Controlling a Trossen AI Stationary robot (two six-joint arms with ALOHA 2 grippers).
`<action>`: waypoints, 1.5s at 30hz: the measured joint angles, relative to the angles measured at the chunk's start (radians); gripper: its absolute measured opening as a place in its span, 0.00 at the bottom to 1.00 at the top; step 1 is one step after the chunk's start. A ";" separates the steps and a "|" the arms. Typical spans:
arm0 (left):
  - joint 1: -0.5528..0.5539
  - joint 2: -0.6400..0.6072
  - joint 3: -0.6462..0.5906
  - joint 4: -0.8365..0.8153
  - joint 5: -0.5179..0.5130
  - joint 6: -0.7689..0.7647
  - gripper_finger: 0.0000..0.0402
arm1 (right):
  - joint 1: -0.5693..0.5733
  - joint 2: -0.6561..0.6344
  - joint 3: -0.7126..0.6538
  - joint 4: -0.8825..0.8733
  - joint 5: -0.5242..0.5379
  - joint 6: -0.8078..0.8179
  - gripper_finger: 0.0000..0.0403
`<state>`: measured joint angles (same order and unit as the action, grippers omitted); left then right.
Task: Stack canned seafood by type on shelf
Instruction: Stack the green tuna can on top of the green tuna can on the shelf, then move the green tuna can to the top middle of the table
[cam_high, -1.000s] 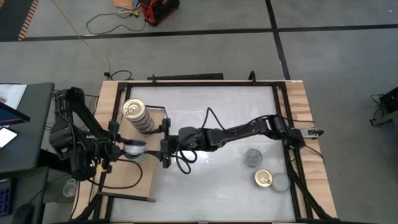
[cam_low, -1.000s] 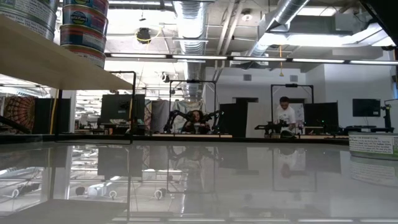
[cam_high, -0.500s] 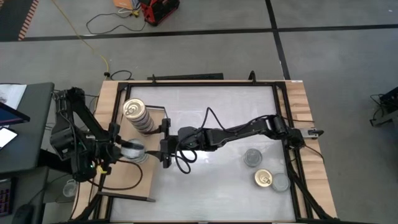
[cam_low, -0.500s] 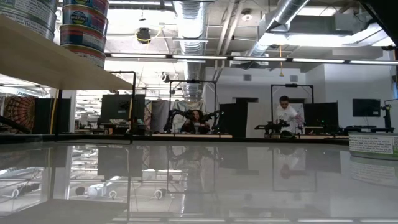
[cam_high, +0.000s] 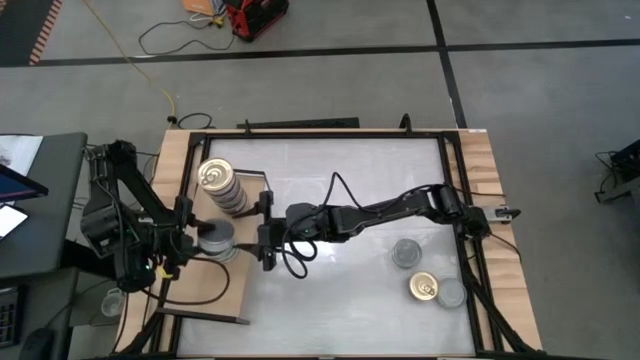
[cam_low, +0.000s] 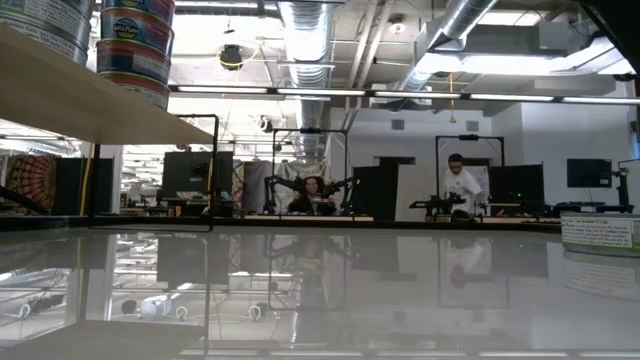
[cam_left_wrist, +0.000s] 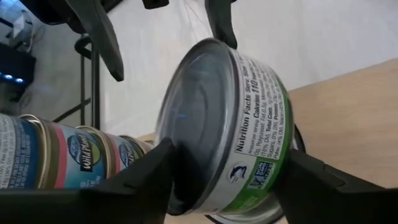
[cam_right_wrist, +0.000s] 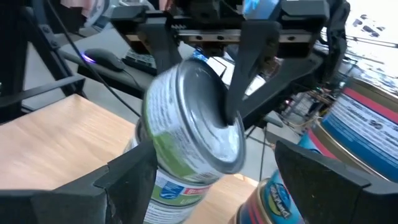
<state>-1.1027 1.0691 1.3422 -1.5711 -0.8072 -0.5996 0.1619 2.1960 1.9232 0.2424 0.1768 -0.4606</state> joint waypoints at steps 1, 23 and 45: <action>0.000 0.000 0.000 0.000 0.005 -0.001 0.61 | 0.000 0.000 0.000 0.000 -0.004 0.000 0.88; 0.001 -0.005 0.005 0.041 0.107 -0.069 0.69 | -0.005 0.003 0.000 -0.010 -0.008 0.011 0.82; 0.000 -0.003 0.096 0.209 0.069 0.012 0.76 | 0.048 -0.068 0.000 -0.227 0.073 0.023 0.82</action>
<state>-1.1027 1.0660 1.4380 -1.3625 -0.7385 -0.5878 0.2103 2.1275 1.9230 0.0155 0.2503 -0.4381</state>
